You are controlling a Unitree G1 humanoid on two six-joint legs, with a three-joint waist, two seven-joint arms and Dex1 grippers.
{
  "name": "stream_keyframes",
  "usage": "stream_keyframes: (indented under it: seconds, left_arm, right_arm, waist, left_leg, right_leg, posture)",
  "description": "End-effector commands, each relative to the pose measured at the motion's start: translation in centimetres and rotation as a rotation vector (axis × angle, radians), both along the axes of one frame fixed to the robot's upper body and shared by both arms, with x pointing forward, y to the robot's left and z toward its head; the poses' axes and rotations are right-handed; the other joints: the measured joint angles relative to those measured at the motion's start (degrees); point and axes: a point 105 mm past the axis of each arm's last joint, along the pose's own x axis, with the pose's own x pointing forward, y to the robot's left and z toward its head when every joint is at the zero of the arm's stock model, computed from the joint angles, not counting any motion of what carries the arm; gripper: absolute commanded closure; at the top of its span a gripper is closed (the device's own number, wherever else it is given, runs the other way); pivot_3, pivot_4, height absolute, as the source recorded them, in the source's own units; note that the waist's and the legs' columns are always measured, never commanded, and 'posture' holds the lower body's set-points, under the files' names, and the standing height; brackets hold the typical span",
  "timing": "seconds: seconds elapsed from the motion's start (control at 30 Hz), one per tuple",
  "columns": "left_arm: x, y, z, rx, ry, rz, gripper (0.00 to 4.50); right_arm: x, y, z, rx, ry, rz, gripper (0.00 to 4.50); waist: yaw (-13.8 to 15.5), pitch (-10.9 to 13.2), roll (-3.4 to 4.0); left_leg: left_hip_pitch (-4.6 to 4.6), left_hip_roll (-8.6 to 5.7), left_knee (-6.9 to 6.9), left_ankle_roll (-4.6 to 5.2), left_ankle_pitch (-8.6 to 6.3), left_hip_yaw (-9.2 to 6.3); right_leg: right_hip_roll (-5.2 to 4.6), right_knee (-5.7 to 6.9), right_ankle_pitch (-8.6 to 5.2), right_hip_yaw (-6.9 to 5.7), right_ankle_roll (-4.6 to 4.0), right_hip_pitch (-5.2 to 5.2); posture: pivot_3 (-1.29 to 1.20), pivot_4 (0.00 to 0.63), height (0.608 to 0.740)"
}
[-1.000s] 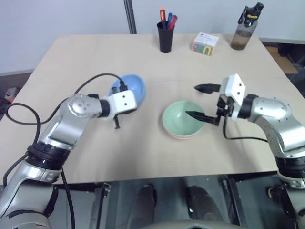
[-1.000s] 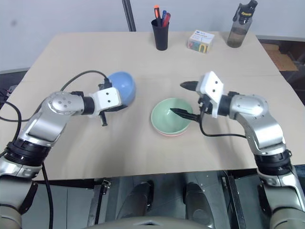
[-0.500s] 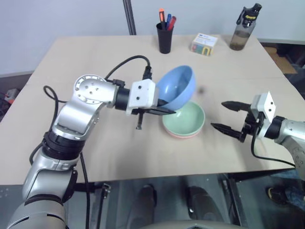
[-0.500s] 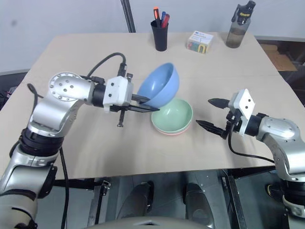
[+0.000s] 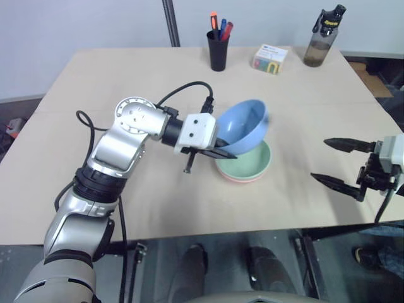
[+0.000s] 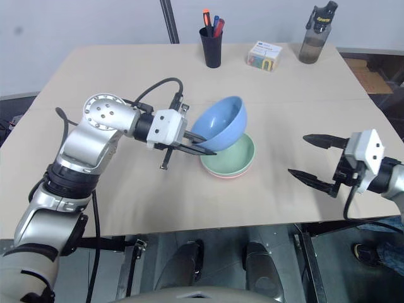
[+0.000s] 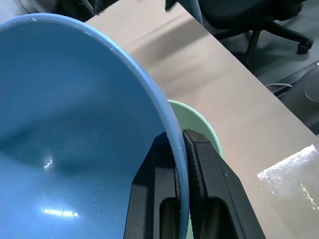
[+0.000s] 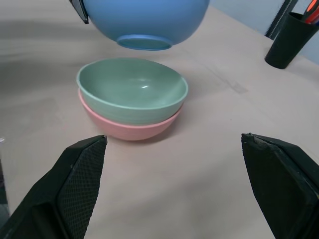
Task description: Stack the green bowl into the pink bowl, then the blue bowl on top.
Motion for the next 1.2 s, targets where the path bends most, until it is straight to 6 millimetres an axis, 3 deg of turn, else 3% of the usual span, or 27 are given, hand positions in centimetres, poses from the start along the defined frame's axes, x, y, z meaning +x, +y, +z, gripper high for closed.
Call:
stream_keyframes:
  seconds: [0.03,0.27,0.47,0.53,0.57,0.73,0.83,1.07,1.2]
  left_arm:
    - [0.0,-0.2,0.7,0.011,-0.052,-0.027,4.4]
    - [-0.1,-0.2,0.5,0.014,-0.017,-0.034,4.4]
    - [0.0,-0.5,2.0,-0.069,-0.04,-0.012,2.18]
    - [0.0,-0.1,2.9,-0.121,-0.039,0.029,1.67]
    - [0.0,0.3,3.2,-0.139,-0.027,0.052,1.16]
    - [1.4,2.6,5.9,-0.357,-0.09,0.295,1.16]
    - [1.8,4.9,6.2,-0.486,-0.032,0.46,1.16]
    - [0.3,9.3,3.3,-0.555,0.044,0.712,1.16]
    - [-1.6,12.9,0.6,-0.553,0.12,0.889,1.16]
  right_arm:
    - [-0.8,-0.2,2.8,0.081,-0.08,0.043,0.0]
    - [-1.2,0.0,3.4,0.127,-0.072,0.077,0.0]
    - [-1.4,0.1,3.2,0.118,-0.057,0.089,0.0]
    - [-1.4,0.0,3.1,0.113,-0.052,0.09,0.0]
    - [-1.4,0.0,3.0,0.112,-0.045,0.091,0.0]
    - [-1.3,-0.2,2.5,0.1,-0.016,0.098,0.0]
    - [-1.2,-0.4,2.4,0.087,-0.001,0.103,0.0]
    - [-0.6,-1.1,2.0,0.037,0.046,0.09,0.0]
    - [1.2,-2.6,0.4,-0.027,0.191,-0.059,0.0]
  waist:
    - [0.0,0.0,0.0]
    - [0.0,0.0,0.0]
    - [0.1,0.0,0.0]
    - [0.0,0.0,0.0]
    - [-0.1,0.0,0.0]
    - [-0.1,0.0,0.02]
    - [-0.1,0.0,0.01]
    - [0.1,0.0,0.0]
    - [0.0,0.0,0.01]
  left_leg:
    - [0.0,0.0,0.0,0.0,0.0,-0.01]
    - [-0.01,0.0,0.0,0.0,0.0,-0.01]
    - [0.0,0.0,0.01,0.0,0.0,-0.01]
    - [0.0,0.0,0.01,0.0,0.0,-0.01]
    - [0.01,0.0,0.01,0.0,0.0,-0.01]
    - [0.02,0.01,0.01,0.01,0.0,-0.02]
    - [0.05,0.01,0.03,0.01,0.0,-0.02]
    - [0.04,0.01,0.03,0.01,-0.01,-0.01]
    - [0.11,0.01,0.03,0.01,-0.01,0.09]
  right_leg:
    - [0.0,0.0,0.0,0.0,0.0,0.0]
    - [0.0,0.0,0.01,0.0,0.01,0.01]
    - [0.0,0.0,0.01,0.0,0.01,0.01]
    - [0.0,0.0,0.01,0.0,0.01,0.01]
    - [0.0,0.01,0.01,0.0,0.01,0.01]
    - [0.0,0.02,0.01,0.0,0.02,0.01]
    - [0.0,0.03,0.02,0.0,0.04,0.03]
    - [-0.02,0.01,0.03,0.01,0.04,0.04]
    - [-0.07,0.0,-0.1,0.08,-0.18,0.06]
  posture:
    - [0.0,0.15,0.74]
    - [0.0,0.15,0.74]
    - [0.0,0.15,0.74]
    - [0.0,0.15,0.74]
    - [0.0,0.15,0.74]
    - [0.0,0.15,0.74]
    - [0.0,0.15,0.74]
    - [0.0,0.15,0.74]
    - [0.0,0.15,0.74]
